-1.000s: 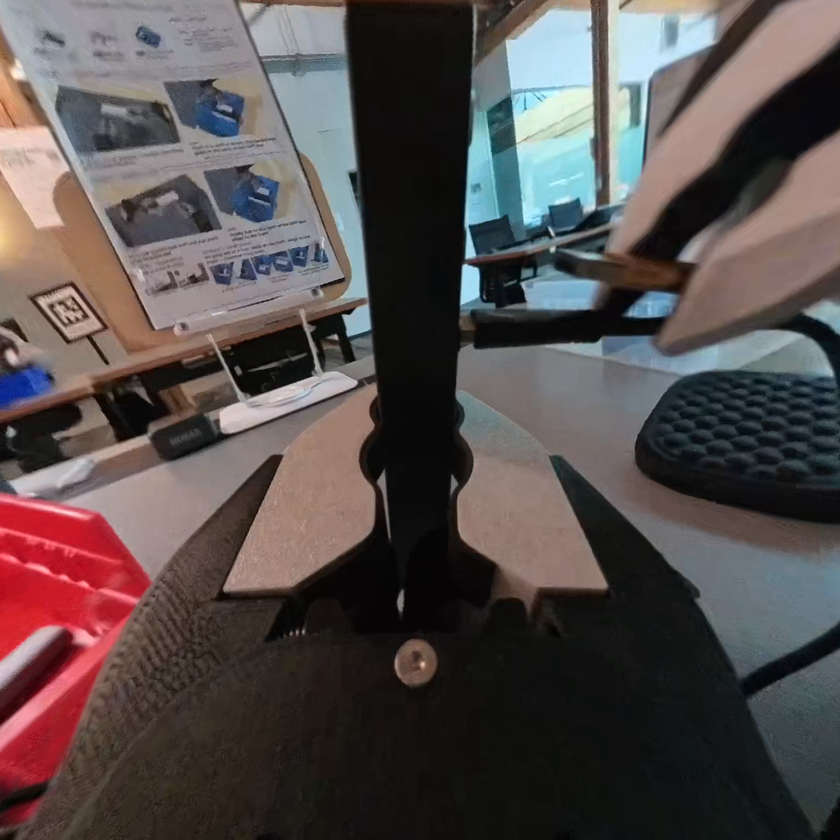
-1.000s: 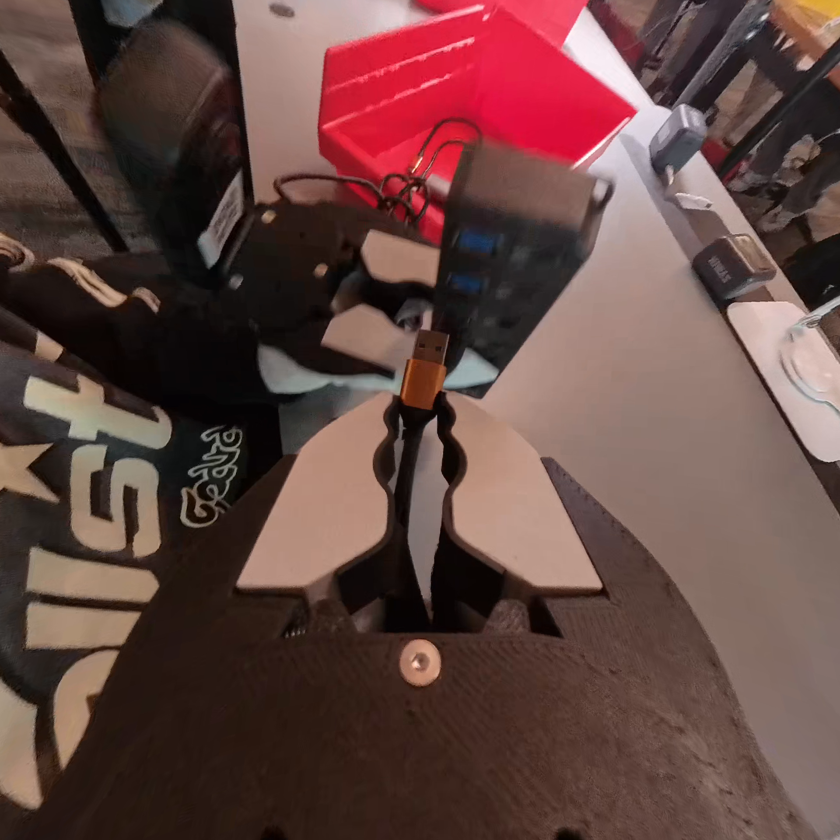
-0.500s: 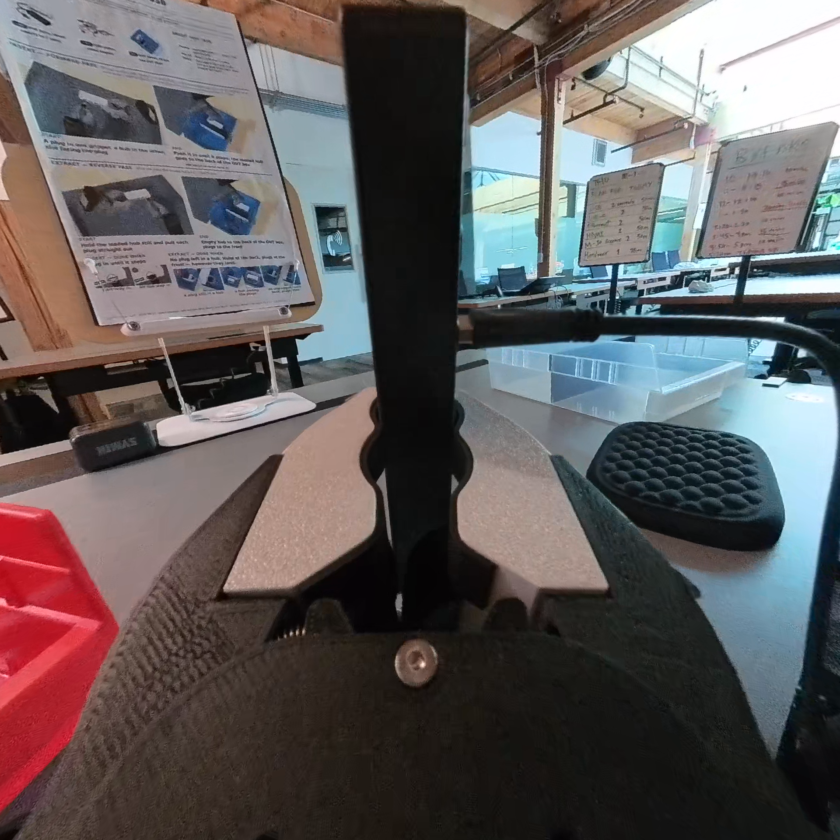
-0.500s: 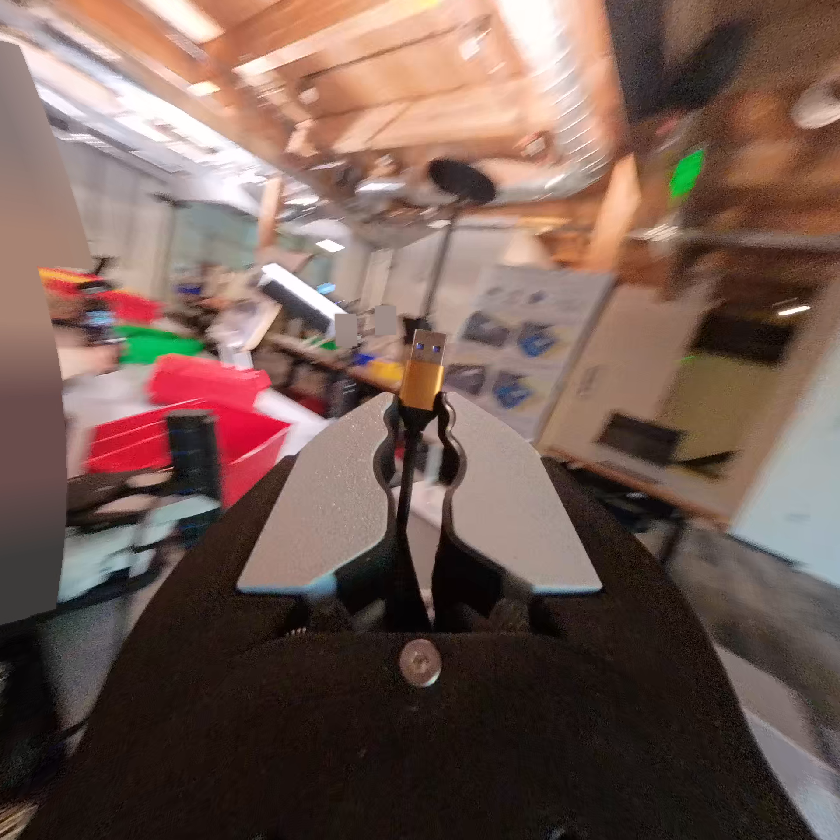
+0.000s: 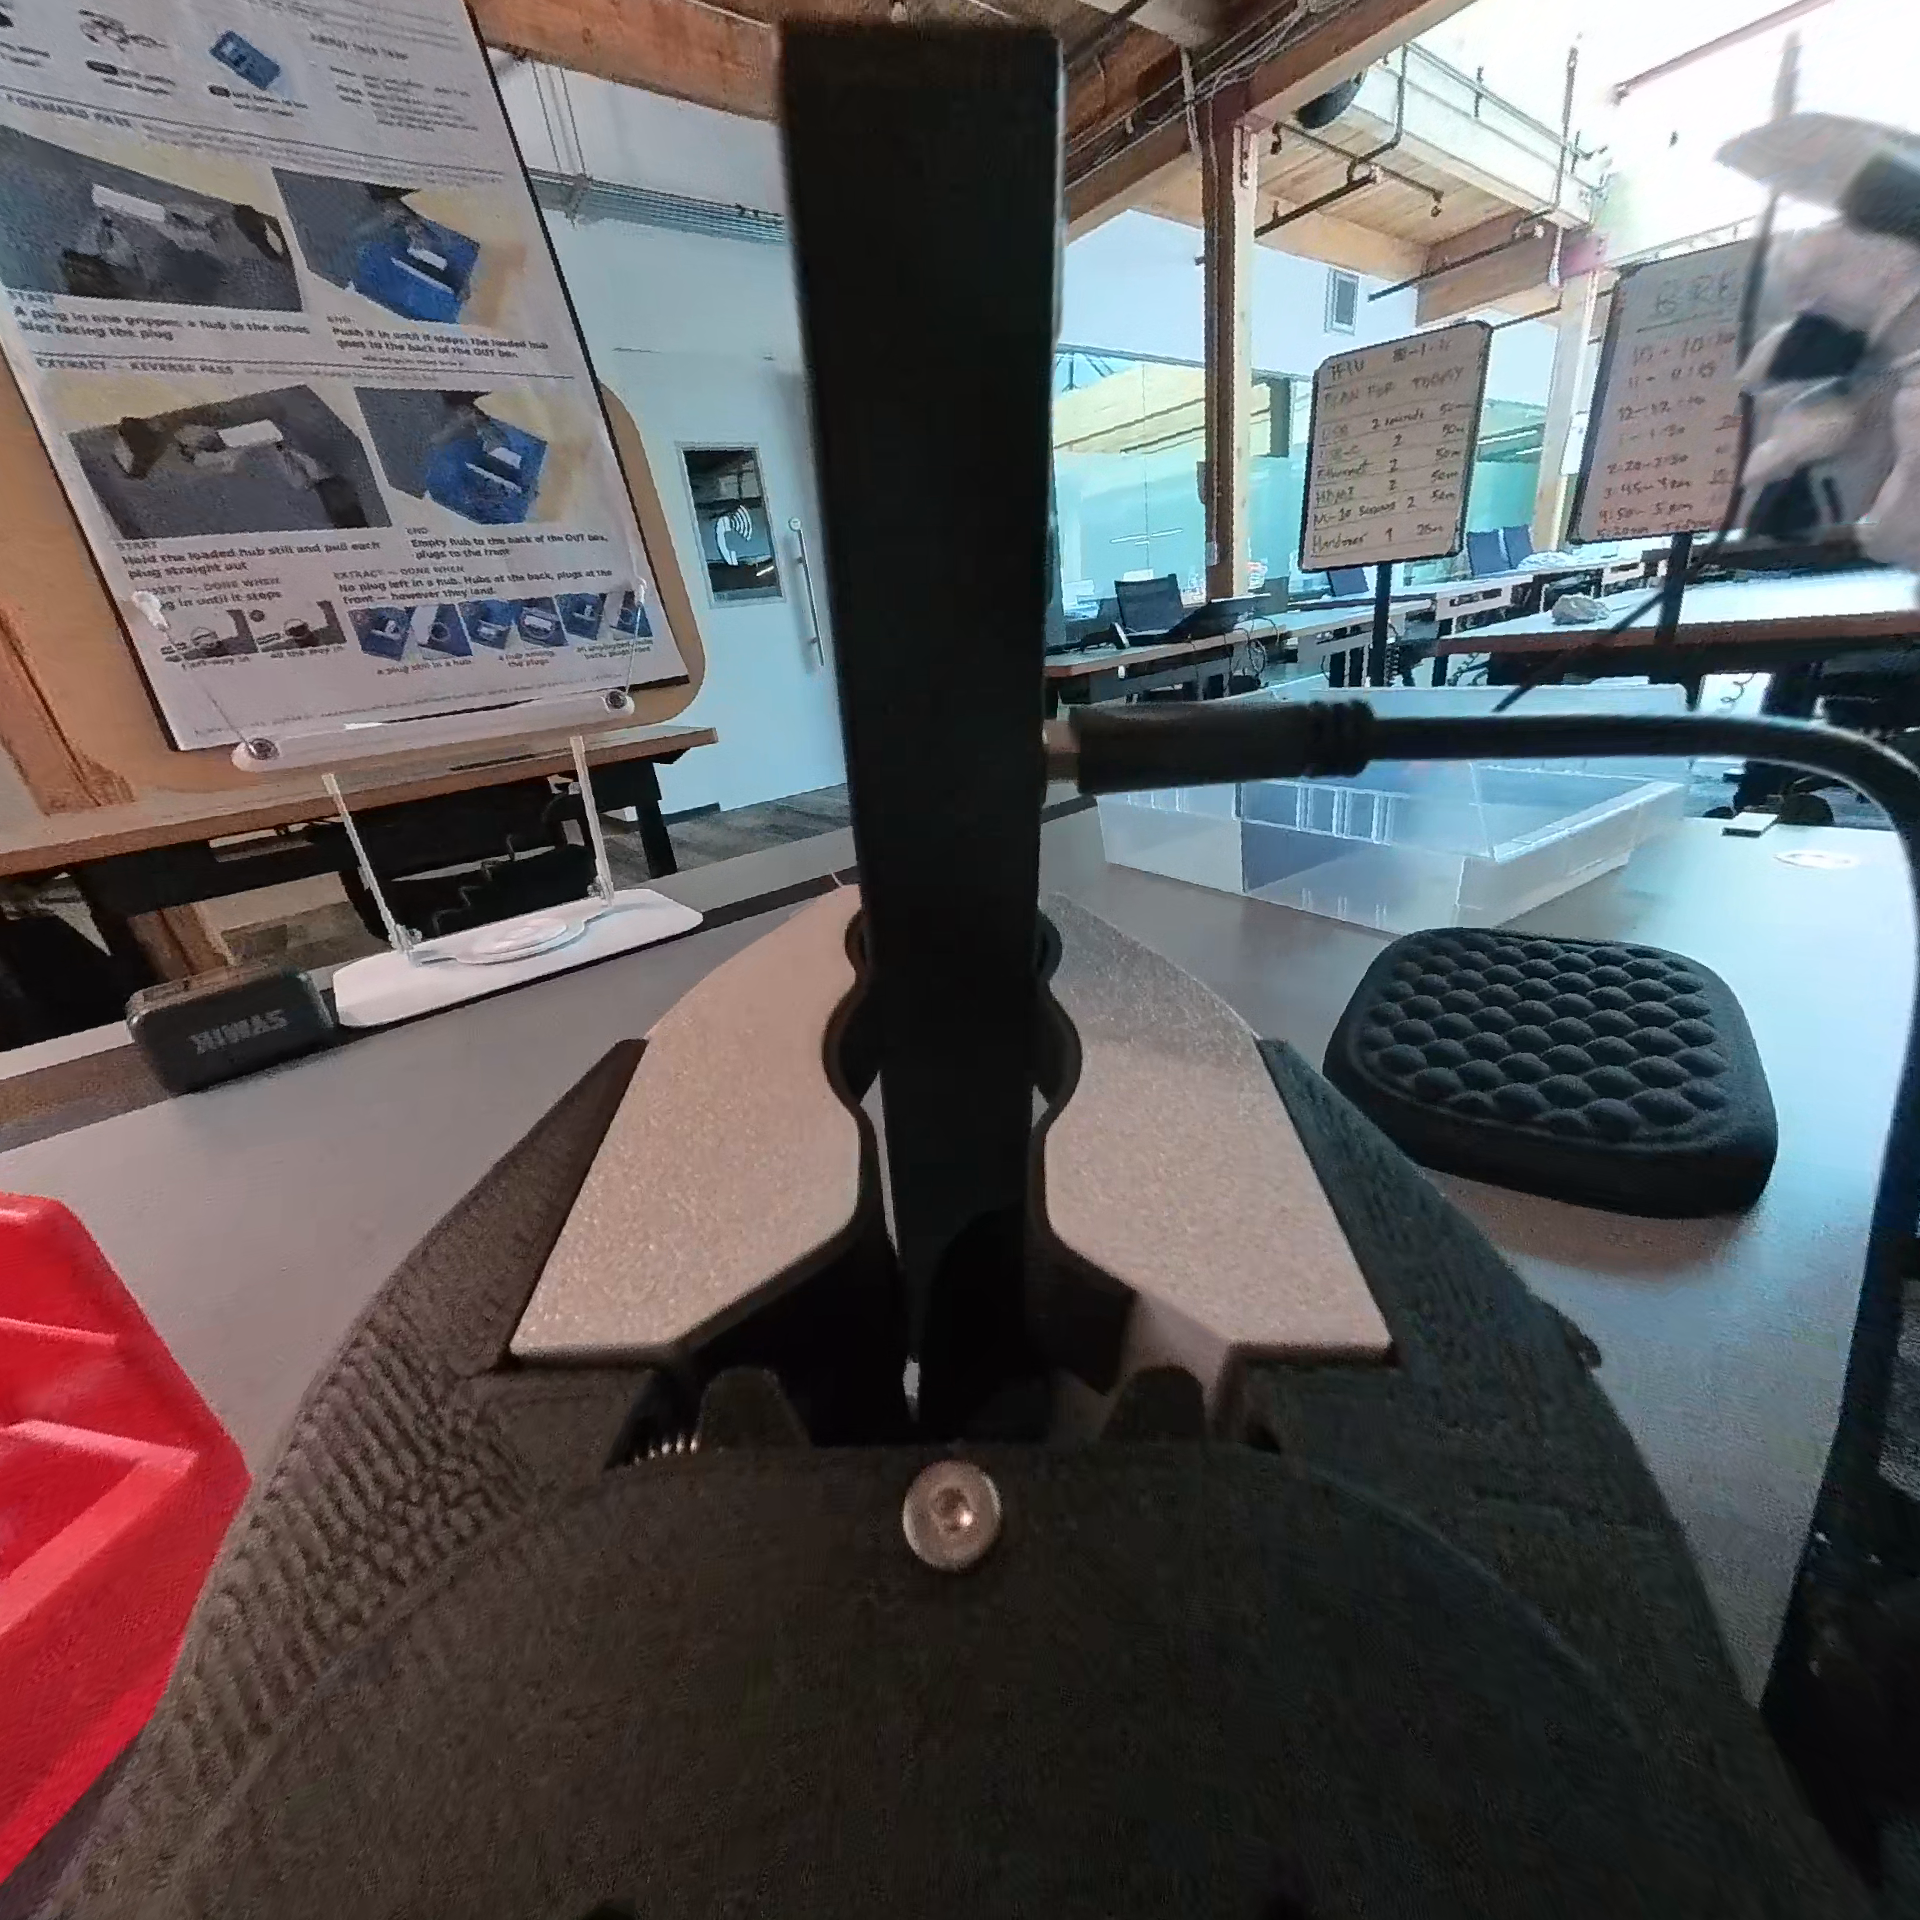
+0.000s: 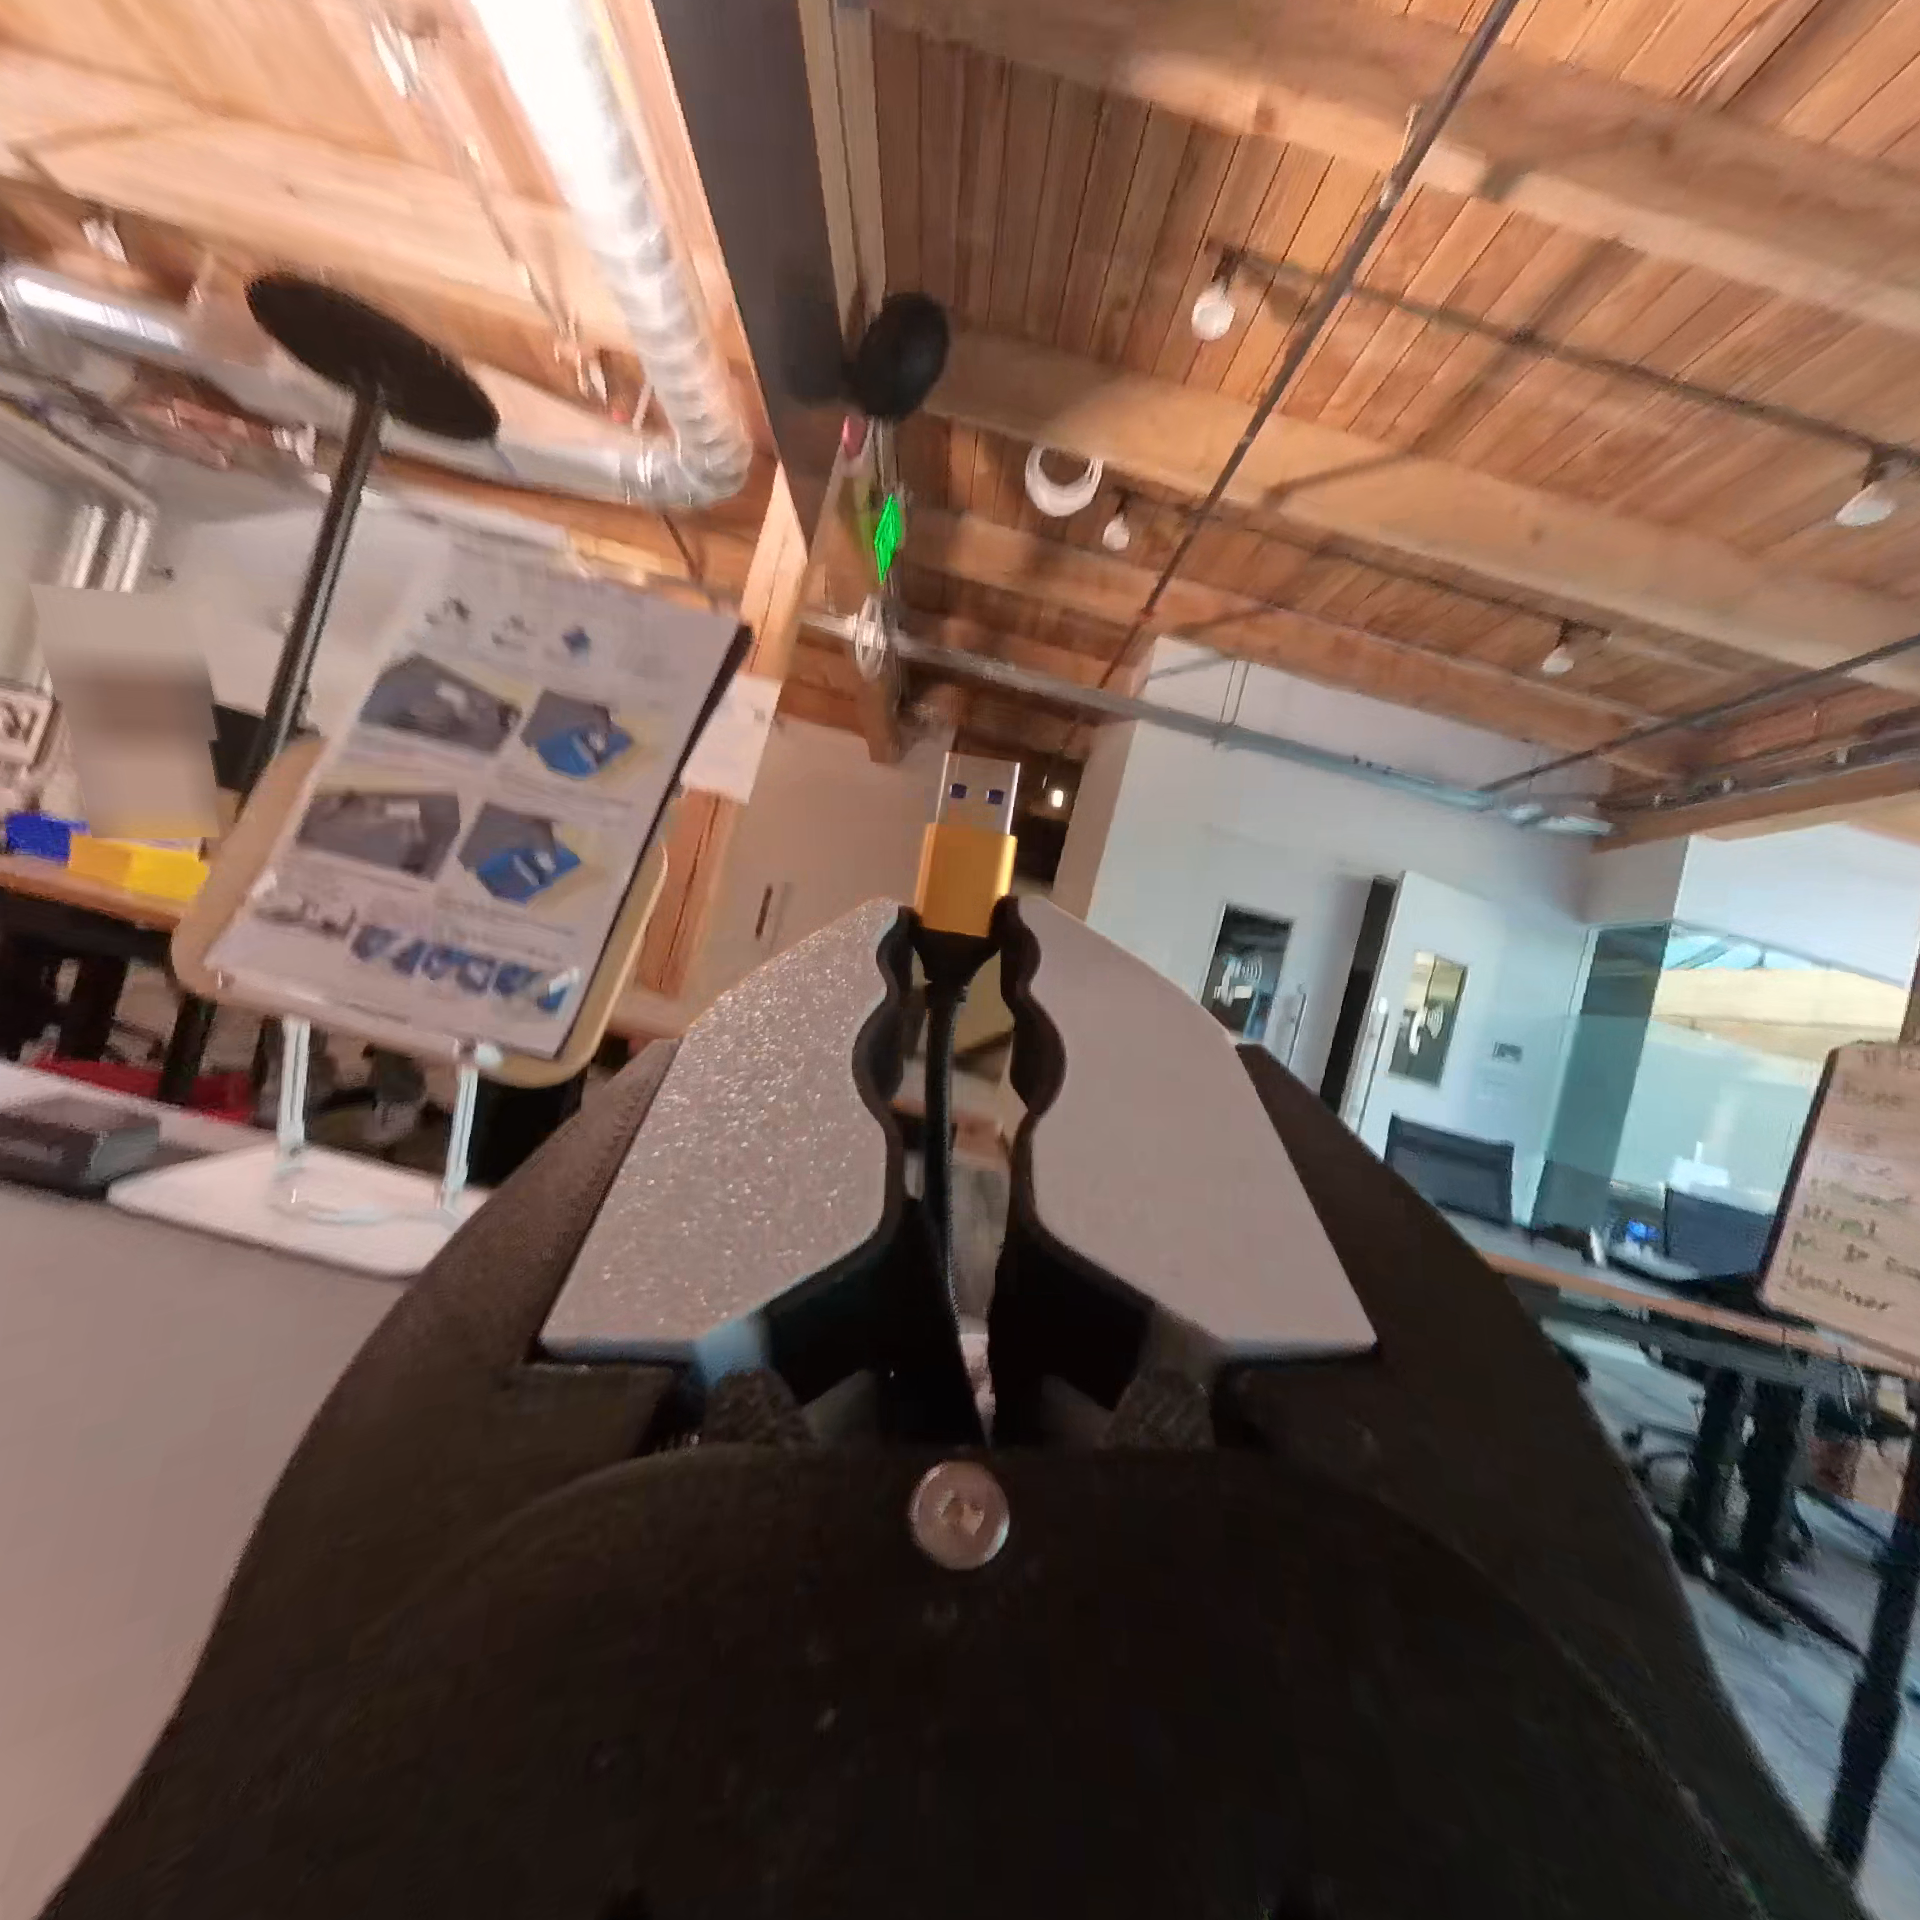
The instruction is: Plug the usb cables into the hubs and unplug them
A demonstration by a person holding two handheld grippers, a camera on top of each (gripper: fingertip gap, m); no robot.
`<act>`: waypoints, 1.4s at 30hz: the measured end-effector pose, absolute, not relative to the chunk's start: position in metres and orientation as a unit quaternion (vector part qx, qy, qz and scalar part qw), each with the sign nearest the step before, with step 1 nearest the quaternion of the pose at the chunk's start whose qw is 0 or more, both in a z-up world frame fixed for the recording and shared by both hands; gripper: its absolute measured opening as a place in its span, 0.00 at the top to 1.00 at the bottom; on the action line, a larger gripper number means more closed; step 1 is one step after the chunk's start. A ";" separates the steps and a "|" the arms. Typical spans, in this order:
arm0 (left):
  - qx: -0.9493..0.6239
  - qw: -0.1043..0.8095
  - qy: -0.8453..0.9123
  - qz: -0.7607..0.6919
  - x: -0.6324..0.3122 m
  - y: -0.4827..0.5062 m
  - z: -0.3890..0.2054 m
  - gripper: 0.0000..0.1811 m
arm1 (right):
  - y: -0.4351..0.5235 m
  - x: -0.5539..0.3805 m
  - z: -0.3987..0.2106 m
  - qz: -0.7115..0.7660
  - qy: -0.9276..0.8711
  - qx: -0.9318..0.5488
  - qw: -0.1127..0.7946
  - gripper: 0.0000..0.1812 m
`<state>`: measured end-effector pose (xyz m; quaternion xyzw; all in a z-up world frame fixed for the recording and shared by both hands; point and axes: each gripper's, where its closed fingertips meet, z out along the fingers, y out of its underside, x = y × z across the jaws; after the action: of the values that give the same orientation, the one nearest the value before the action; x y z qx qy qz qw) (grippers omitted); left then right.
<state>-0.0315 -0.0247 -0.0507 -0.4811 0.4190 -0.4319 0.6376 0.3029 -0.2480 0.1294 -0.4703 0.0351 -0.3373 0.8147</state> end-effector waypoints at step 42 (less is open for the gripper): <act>-0.476 0.637 0.437 -0.421 -0.028 -0.029 -0.053 0.86 | -0.154 0.114 0.081 -0.081 -0.172 -0.717 0.671 0.82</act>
<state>-0.0276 -0.0288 -0.0535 -0.4763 0.4365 -0.4207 0.6369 0.1142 -0.1539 0.0807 -0.7167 -0.1724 -0.0807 0.6709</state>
